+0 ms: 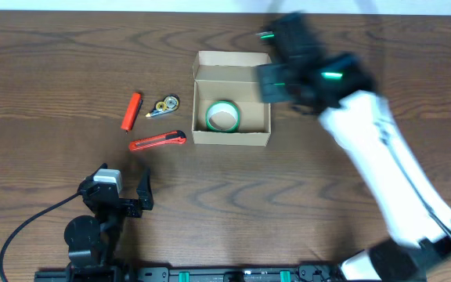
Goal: Pack container
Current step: 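Move the right gripper to the white tape roll and grasp it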
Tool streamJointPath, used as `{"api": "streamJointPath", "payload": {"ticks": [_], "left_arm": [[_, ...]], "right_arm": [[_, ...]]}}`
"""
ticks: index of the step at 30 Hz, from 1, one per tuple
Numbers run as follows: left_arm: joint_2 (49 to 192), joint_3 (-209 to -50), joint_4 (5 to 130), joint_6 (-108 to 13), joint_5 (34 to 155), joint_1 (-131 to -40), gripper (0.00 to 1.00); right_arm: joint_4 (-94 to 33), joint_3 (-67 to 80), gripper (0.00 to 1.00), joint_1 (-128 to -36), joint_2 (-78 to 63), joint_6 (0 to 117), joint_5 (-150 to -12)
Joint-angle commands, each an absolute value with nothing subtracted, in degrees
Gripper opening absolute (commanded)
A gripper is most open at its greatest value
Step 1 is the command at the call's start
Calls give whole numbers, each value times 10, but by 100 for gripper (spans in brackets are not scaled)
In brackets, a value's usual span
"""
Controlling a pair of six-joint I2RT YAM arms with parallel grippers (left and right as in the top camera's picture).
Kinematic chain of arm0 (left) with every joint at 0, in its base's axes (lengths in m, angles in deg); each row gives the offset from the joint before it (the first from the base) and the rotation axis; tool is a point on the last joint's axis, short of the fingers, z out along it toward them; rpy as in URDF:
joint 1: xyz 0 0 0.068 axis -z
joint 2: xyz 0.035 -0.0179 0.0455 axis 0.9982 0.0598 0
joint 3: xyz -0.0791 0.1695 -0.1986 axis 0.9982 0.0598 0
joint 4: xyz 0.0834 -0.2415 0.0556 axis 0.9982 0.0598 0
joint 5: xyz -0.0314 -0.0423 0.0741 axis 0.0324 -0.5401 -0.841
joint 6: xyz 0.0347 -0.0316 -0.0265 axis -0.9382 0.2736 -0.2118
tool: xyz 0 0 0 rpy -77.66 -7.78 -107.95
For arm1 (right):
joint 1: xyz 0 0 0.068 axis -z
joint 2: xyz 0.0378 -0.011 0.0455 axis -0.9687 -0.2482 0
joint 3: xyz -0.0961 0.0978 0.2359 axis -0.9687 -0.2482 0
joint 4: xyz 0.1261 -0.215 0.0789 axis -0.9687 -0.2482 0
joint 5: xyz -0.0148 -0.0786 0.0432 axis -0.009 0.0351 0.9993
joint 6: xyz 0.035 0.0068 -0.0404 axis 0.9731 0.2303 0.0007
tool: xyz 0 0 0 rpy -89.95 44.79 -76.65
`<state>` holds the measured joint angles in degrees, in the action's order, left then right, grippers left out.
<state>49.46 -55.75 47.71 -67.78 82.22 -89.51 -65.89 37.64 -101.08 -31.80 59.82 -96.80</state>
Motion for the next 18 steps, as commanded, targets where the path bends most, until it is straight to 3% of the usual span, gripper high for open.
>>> {"api": "streamJointPath", "payload": {"ticks": [1,8,18], "left_arm": [[491,-543,480,-686,827,-895,95],[491,-543,480,-686,827,-895,95],[491,-543,480,-686,827,-895,95]], "right_arm": [[-709,374,57,-943,-293,587,-986],[-756,312,61,-833,-272,541,-983],[-527,79,62,-701,-266,453,-915]]}}
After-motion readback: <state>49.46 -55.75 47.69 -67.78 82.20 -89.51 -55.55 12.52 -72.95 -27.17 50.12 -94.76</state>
